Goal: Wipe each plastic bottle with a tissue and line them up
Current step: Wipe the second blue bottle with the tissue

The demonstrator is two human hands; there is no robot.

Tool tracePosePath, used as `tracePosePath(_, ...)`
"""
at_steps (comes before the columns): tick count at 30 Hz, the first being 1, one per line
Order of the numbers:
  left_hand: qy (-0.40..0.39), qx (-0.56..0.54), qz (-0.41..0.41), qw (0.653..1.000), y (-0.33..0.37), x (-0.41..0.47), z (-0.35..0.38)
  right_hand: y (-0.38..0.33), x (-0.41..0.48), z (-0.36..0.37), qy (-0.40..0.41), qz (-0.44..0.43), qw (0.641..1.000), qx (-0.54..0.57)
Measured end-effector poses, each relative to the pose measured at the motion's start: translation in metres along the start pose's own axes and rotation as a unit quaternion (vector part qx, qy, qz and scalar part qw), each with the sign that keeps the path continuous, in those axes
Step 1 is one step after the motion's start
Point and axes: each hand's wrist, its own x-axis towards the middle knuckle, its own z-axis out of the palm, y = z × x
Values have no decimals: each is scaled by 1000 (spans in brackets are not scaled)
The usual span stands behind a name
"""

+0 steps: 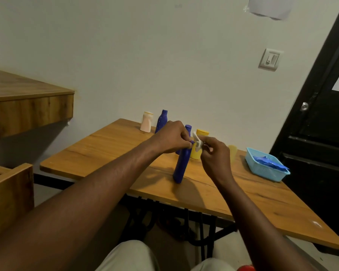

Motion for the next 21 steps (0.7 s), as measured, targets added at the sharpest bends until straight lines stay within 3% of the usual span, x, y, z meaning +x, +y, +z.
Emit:
tracePosePath(3, 5, 9, 5, 1000, 2, 0, 0, -4, 6, 0, -97, -40, 990, -95)
tracePosePath(10, -3, -3, -9, 1000, 3, 5, -4, -15, 12, -7, -164, -70, 961, -213)
tracePosePath(17, 18, -20, -27, 999, 3, 2, 0, -22, -4, -12, -145, -82, 951, -259)
tracePosePath(21, 8, -18, -39, 999, 5, 4, 0, -11, -11, -6, -94, -42, 973, -206)
